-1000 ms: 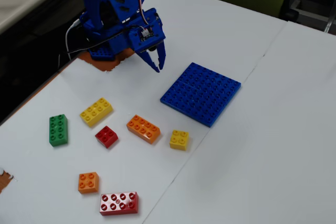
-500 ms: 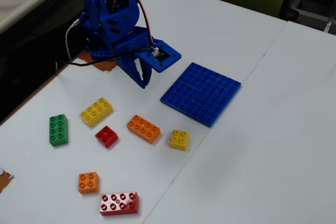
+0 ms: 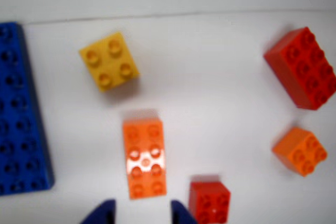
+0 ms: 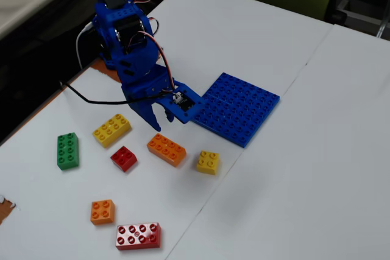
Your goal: Pick up the 2x4 orange block and go up the 8x8 blue block.
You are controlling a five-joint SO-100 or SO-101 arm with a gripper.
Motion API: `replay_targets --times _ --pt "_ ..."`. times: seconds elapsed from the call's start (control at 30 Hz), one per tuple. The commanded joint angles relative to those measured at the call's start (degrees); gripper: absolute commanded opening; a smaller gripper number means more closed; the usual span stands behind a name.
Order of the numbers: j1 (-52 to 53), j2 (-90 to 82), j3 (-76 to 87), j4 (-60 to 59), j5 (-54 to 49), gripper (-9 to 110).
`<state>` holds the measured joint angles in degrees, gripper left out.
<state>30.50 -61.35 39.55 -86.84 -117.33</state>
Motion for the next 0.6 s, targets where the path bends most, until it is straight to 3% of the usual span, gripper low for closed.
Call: replay_targets --times 0.0,0.57 --pt "0.53 0.79 -2.99 2.02 -1.76 18" --pt "3.25 6.94 -3.08 4.39 -9.23 25"
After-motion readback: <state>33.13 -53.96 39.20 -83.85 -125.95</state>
